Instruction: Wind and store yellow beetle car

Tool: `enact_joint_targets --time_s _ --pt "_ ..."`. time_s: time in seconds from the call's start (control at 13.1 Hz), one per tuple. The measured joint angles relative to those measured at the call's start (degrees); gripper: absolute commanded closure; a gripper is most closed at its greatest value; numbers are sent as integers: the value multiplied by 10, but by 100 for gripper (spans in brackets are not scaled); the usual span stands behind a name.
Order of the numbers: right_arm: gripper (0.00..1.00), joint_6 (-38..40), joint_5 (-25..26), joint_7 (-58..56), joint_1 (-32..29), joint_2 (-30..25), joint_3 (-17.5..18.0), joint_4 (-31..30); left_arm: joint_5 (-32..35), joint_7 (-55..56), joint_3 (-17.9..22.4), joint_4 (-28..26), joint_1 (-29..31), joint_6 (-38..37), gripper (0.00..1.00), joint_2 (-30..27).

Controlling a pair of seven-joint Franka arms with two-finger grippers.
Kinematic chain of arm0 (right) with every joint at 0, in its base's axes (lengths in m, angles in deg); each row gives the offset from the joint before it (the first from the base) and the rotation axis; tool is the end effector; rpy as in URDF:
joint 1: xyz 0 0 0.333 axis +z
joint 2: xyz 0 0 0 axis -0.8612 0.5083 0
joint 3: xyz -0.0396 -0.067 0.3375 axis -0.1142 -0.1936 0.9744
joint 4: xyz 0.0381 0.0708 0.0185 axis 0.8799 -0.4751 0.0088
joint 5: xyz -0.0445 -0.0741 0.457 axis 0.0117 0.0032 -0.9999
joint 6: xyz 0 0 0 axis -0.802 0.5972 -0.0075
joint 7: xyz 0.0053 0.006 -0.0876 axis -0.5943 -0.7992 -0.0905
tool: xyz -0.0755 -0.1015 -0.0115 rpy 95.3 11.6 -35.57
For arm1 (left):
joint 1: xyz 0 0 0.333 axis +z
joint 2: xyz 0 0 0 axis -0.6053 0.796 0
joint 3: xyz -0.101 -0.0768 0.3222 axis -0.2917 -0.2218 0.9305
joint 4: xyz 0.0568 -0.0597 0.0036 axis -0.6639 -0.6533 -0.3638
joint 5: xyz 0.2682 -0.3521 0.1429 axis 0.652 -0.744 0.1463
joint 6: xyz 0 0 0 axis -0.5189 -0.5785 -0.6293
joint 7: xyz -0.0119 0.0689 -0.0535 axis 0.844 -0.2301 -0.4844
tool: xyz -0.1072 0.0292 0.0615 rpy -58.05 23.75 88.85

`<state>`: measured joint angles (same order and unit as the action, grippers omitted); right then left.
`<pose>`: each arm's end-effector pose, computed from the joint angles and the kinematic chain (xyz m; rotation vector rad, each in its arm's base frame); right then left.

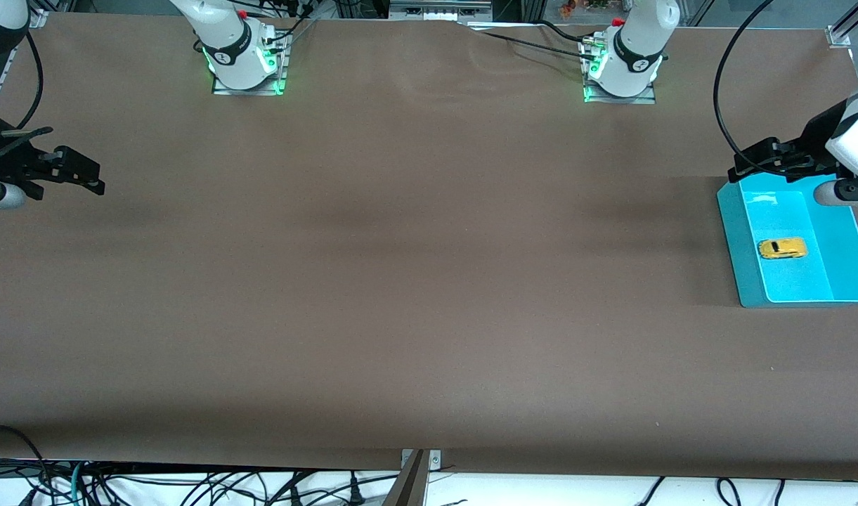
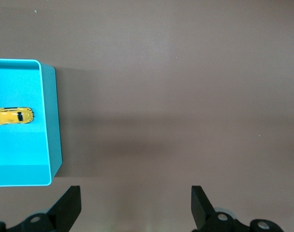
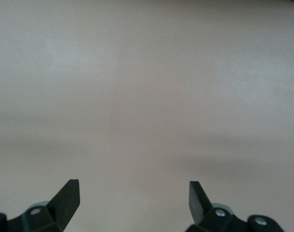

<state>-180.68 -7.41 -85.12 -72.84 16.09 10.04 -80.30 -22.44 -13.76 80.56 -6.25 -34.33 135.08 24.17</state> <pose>0.6511 -0.0176 0.5823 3.1336 0.1687 -0.0143 0.6317 -0.0069 0.6010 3.0565 0.0807 -0.1866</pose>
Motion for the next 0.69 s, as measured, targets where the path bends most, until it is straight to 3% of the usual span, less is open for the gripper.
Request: enact_joint_targets --time_s 0.69 --pt "0 1 0 0 0 0 0 0 0 1 -11 0 0 -1 0 6"
